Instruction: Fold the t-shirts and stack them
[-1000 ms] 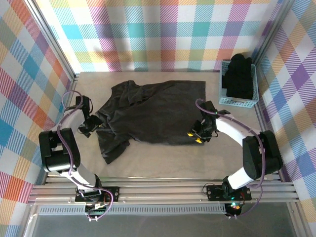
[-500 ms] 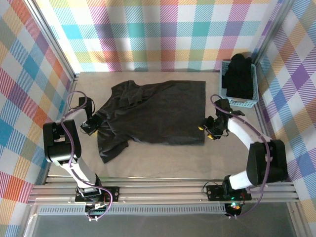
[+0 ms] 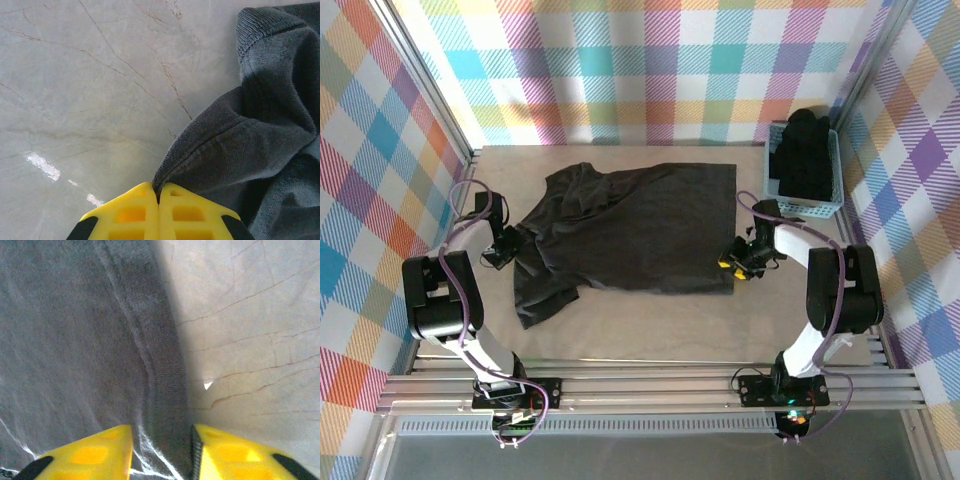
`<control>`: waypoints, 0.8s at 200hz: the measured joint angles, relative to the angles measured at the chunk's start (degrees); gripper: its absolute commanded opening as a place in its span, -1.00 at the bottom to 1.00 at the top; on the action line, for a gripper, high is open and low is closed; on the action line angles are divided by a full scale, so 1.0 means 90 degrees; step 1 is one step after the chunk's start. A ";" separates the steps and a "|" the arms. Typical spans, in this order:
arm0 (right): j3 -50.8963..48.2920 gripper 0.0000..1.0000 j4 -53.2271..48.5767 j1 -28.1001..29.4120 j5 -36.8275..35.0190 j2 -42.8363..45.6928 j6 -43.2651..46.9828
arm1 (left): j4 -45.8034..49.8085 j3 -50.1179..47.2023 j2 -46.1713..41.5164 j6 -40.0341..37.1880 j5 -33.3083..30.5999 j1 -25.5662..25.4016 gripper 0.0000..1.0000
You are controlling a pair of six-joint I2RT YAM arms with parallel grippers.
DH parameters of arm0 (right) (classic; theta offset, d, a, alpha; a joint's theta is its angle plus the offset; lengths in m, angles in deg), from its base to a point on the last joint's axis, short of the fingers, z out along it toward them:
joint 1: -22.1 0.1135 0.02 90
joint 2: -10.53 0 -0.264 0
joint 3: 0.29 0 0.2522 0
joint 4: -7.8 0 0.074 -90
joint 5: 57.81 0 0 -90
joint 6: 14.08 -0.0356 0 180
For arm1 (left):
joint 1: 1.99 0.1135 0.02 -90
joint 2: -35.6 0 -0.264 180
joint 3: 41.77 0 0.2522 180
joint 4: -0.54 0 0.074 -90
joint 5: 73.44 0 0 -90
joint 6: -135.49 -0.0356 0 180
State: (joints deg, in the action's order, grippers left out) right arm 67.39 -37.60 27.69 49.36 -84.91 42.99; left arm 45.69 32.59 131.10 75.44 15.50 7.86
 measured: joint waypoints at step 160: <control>0.1666 -1.00 -0.0850 0.0000 -0.0357 -0.0204 -0.0073 | 0.0233 0.0257 -0.0221 0.0075 0.0000 0.0000 -1.00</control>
State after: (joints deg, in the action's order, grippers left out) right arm 82.38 -45.25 27.69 46.15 -86.74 42.34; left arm 47.79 34.91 129.12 76.12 15.50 7.86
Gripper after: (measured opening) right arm 0.047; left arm 0.048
